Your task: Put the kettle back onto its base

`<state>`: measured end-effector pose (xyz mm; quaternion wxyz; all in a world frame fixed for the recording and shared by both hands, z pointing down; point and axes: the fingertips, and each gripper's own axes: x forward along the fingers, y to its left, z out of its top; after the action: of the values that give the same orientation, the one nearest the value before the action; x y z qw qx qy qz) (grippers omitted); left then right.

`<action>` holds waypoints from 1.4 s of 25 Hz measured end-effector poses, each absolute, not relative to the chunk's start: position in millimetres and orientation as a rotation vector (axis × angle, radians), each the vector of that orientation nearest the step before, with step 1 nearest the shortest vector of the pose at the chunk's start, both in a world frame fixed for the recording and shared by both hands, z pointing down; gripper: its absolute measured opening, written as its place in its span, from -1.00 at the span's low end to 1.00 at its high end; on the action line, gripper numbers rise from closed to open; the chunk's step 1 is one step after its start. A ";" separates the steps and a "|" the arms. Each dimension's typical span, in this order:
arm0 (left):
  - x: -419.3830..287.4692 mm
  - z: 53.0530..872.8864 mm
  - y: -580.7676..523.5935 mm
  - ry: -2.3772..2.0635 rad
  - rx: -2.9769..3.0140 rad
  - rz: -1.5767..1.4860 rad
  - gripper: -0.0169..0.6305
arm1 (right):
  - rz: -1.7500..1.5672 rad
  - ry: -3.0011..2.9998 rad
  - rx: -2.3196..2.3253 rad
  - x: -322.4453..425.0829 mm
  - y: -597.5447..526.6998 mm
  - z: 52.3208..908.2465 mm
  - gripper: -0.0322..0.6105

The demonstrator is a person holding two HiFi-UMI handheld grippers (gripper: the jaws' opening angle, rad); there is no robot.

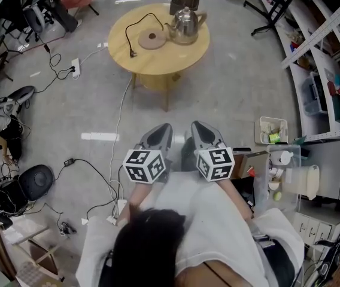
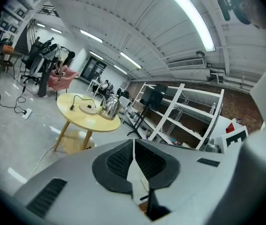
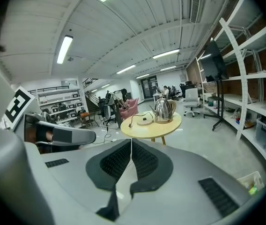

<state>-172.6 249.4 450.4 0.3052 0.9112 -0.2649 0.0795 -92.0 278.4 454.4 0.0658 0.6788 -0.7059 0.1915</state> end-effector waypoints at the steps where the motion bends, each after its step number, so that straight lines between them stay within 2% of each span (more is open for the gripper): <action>1: -167.4 450.6 246.3 -0.702 2.418 0.214 -0.84 | 0.570 -2.136 2.047 -87.0 273.6 453.0 -0.81; 15: -109.6 469.1 191.6 -0.708 2.396 0.224 -0.84 | 0.596 -2.092 2.100 4.6 210.3 462.4 -0.81; 35: -10.1 468.2 70.6 -0.865 2.340 0.216 -0.84 | 0.665 -2.200 1.909 104.5 83.9 477.3 -0.81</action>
<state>-10.1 70.6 468.2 0.3132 0.8874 -0.3282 0.0819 104.5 83.9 477.3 0.0770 0.6370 -0.7342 0.2218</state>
